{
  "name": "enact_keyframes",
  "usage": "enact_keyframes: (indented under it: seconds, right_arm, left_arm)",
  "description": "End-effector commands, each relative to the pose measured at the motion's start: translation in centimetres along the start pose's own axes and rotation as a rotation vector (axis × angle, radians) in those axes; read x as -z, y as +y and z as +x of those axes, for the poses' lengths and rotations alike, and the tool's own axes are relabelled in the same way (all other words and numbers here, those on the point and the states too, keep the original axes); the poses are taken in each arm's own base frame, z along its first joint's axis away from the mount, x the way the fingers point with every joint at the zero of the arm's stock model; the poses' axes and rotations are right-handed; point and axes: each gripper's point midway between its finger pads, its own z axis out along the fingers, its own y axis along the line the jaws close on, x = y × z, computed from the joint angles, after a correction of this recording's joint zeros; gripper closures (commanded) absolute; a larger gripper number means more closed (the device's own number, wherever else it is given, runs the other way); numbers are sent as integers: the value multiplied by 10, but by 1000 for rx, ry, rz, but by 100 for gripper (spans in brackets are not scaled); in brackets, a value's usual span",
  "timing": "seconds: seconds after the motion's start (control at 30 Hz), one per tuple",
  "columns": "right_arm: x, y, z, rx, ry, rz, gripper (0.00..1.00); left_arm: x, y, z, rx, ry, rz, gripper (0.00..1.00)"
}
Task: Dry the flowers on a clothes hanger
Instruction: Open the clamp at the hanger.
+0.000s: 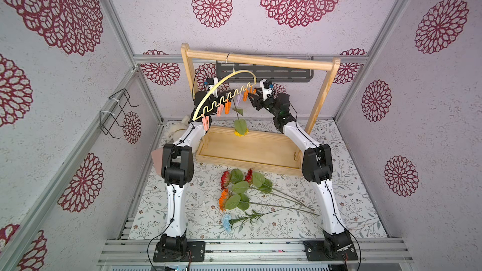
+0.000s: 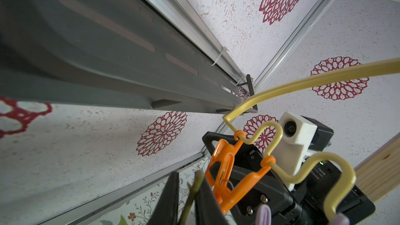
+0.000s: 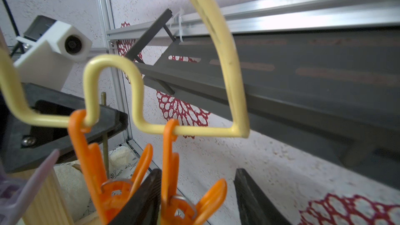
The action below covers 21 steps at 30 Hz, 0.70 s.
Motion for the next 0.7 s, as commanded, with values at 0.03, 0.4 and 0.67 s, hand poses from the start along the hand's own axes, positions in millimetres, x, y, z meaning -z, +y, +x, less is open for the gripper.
enact_keyframes:
  seconds: [0.03, 0.4, 0.67]
  right_arm:
    - [2, 5, -37, 26, -105, -44, 51]
    - [4, 9, -46, 32, -119, -68, 66]
    - [6, 15, -55, 33, -108, -90, 72]
  left_arm:
    - [8, -9, -24, -40, -34, 40, 82]
    - [8, -11, -26, -36, -38, 45, 83]
    - [9, -11, -29, -19, -53, 45, 82]
